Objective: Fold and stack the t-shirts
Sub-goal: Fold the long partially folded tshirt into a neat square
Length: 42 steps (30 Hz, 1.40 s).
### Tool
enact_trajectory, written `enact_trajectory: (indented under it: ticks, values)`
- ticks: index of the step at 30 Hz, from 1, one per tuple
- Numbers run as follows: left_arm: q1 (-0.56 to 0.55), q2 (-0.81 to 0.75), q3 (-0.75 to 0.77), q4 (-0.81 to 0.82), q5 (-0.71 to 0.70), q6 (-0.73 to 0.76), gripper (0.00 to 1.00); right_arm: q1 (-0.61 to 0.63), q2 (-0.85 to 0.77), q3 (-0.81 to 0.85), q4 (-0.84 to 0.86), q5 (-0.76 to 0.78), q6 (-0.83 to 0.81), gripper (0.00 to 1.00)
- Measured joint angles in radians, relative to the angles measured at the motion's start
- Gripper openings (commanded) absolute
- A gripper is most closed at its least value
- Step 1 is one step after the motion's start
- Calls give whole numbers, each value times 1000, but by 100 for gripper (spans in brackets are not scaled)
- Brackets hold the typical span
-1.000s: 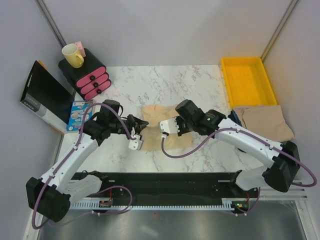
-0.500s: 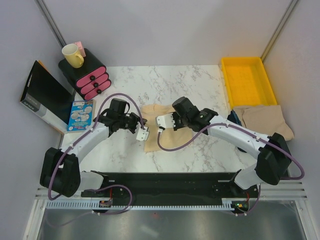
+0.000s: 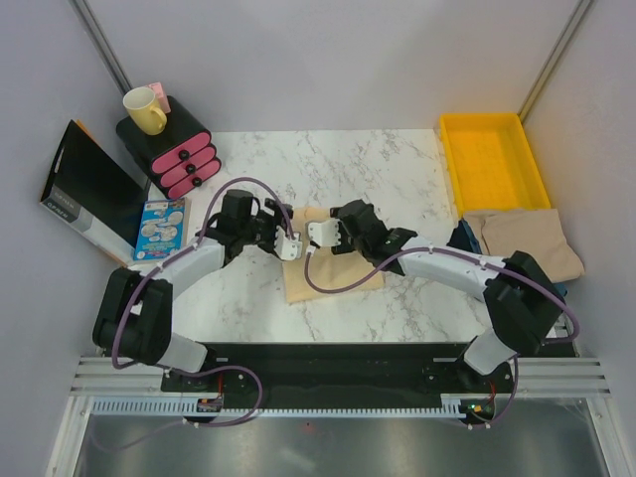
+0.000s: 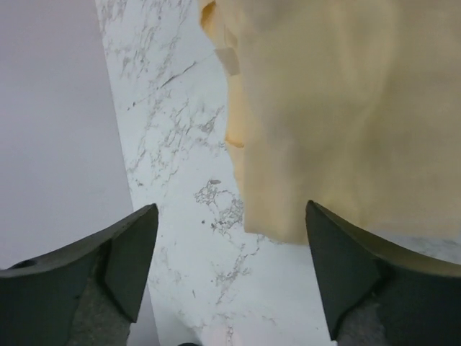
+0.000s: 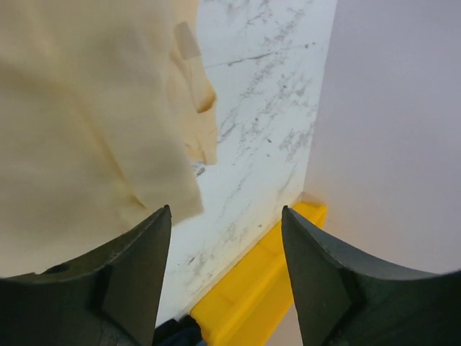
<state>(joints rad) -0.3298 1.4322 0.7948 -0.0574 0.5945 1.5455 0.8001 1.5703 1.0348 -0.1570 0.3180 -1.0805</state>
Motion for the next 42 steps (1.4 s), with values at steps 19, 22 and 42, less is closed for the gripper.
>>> enact_trajectory:
  ticks: [19,22,42]
  values:
    - [32,-34,-109,452,-263,-206,98,-146,63,53,22,119,135,75]
    - [40,-102,-106,318,-202,-177,93,-186,13,79,-143,-31,142,76]
    - [49,216,266,-235,-142,-60,87,-338,321,533,-571,-490,164,71]
